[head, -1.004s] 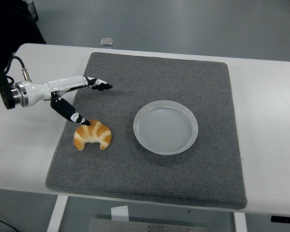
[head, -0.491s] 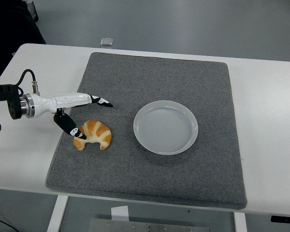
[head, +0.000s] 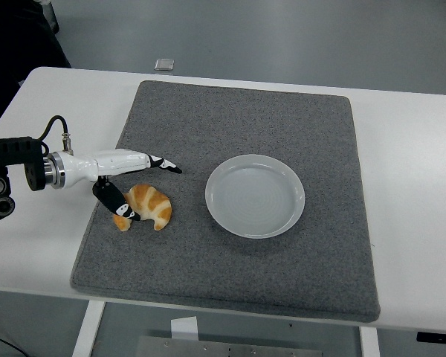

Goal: Place the bread on the plate

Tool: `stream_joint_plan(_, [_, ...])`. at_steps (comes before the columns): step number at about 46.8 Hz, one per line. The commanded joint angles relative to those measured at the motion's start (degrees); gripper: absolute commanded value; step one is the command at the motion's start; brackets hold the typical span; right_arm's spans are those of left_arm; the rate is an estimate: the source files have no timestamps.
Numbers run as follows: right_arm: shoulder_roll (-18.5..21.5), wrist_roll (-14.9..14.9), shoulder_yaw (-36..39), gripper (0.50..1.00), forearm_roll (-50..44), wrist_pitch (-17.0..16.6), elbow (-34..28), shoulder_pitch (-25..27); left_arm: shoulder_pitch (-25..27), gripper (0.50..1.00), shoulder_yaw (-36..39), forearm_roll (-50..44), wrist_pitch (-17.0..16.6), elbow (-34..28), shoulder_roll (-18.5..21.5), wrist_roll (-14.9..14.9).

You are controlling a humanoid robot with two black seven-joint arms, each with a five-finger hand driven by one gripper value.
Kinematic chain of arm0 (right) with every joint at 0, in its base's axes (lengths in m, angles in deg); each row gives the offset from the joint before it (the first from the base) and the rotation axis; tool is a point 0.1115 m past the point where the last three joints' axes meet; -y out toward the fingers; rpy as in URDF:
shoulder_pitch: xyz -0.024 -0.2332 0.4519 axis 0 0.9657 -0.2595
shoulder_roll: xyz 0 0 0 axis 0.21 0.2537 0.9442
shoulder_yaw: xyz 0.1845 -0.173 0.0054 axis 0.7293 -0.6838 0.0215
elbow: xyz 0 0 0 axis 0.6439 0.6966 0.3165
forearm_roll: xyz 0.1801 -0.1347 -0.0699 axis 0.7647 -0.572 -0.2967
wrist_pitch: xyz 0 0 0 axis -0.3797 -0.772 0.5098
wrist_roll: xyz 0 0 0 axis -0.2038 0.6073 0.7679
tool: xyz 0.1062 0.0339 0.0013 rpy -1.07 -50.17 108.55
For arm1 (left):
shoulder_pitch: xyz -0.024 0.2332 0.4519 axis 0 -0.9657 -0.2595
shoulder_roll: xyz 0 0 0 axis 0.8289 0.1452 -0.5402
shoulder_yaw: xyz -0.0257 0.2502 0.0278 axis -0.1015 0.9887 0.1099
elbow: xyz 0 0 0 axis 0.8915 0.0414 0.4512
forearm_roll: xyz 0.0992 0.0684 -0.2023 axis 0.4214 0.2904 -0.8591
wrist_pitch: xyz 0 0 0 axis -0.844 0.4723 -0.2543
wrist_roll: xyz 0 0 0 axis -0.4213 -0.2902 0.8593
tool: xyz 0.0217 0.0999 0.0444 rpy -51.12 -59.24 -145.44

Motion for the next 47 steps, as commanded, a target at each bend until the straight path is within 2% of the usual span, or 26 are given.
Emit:
stream_joint_plan(1, [0.0, 0.0, -0.1, 0.954, 0.0, 0.0, 0.0, 0.0, -0.3, 0.994, 0.1, 0.2, -1.5, 0.1, -0.1, 0.0])
stream_joint_plan(8, [0.0, 0.0, 0.0, 0.952, 0.0, 0.0, 0.0, 0.0, -0.9, 0.994, 1.0, 2.2, -3.7, 0.1, -0.2, 0.0])
stream_joint_plan(16, [0.0, 0.0, 0.0, 0.952, 0.0, 0.0, 0.0, 0.0, -1.8, 0.994, 3.7, 4.9, -9.4, 0.1, -0.3, -0.1])
stream_joint_plan(39, [0.0, 0.0, -0.1, 0.952, 0.0, 0.0, 0.0, 0.0, -1.8, 0.981, 4.0, 5.0, -9.8, 0.5, -0.2, -0.3])
stream_joint_plan(43, [0.0, 0.0, 0.0, 0.952, 0.0, 0.0, 0.0, 0.0, -1.8, 0.919, 4.0, 5.0, -9.8, 0.5, -0.2, -0.3])
stream_joint_plan(47, [0.0, 0.0, 0.0, 0.952, 0.0, 0.0, 0.0, 0.0, -1.8, 0.789, 4.0, 5.0, -9.8, 0.6, -0.1, -0.6])
